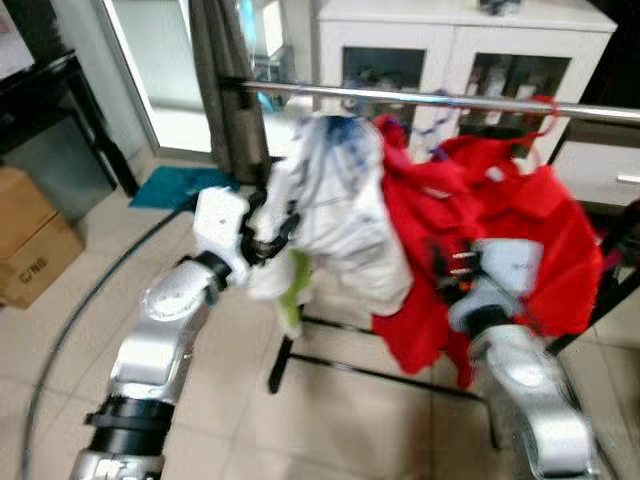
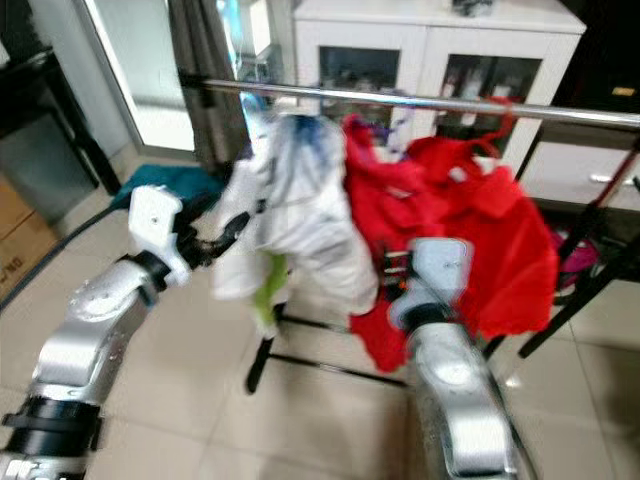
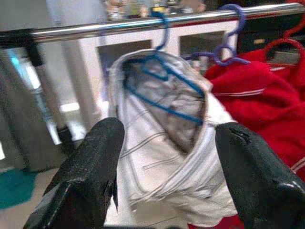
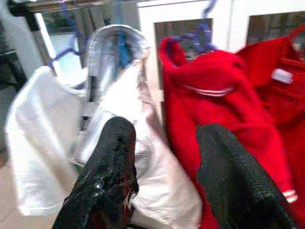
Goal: Hang hanger
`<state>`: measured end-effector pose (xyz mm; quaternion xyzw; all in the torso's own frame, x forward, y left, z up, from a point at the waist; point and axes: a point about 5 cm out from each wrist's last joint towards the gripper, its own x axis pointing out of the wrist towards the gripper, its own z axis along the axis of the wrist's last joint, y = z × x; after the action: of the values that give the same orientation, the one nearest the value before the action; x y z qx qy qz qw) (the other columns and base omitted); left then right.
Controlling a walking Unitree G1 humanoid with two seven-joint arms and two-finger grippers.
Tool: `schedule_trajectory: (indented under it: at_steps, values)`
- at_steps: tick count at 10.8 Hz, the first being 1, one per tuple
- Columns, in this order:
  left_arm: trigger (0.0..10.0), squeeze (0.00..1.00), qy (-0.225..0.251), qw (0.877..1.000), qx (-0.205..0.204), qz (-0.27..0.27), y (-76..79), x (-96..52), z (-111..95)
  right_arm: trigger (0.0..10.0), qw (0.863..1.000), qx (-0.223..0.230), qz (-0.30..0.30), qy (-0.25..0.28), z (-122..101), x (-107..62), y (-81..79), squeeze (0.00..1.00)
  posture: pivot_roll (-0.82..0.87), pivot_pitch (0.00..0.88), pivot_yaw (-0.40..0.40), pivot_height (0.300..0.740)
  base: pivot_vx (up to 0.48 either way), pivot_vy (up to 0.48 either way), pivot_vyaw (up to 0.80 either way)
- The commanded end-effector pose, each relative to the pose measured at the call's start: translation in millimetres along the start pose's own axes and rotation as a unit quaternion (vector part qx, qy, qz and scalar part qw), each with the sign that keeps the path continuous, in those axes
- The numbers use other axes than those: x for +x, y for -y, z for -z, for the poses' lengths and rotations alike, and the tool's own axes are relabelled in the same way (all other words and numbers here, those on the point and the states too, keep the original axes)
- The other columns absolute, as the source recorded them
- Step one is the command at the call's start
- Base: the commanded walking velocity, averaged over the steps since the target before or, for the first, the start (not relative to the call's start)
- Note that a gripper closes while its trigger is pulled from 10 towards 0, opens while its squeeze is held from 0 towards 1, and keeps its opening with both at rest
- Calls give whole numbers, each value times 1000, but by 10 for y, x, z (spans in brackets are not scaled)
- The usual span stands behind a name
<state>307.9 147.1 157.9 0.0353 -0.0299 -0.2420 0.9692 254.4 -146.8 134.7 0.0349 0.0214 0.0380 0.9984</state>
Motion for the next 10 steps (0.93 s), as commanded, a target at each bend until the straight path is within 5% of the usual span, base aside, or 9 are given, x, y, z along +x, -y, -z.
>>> schedule_trajectory:
  at_steps: [1, 6, 10]
  values:
    - [10000, 0, -4, 1000, -1, -5, 16, 23, 1, 10000, 1000, -6, 18, -2, -3, -4, 70, 0, -197, 0, 74, 740, 0, 0, 0]
    - [10000, 0, 11, 1000, 8, 2, 19, 29, -38, 10000, 998, -52, -27, -3, -17, 22, -21, 0, -191, 0, 67, 740, 116, 0, 640]
    - [10000, 0, 4, 1000, 9, 12, 45, 26, -16, 10000, 1000, -3, -5, 5, -50, 35, 29, 0, -189, 0, 67, 740, 323, 0, 200]
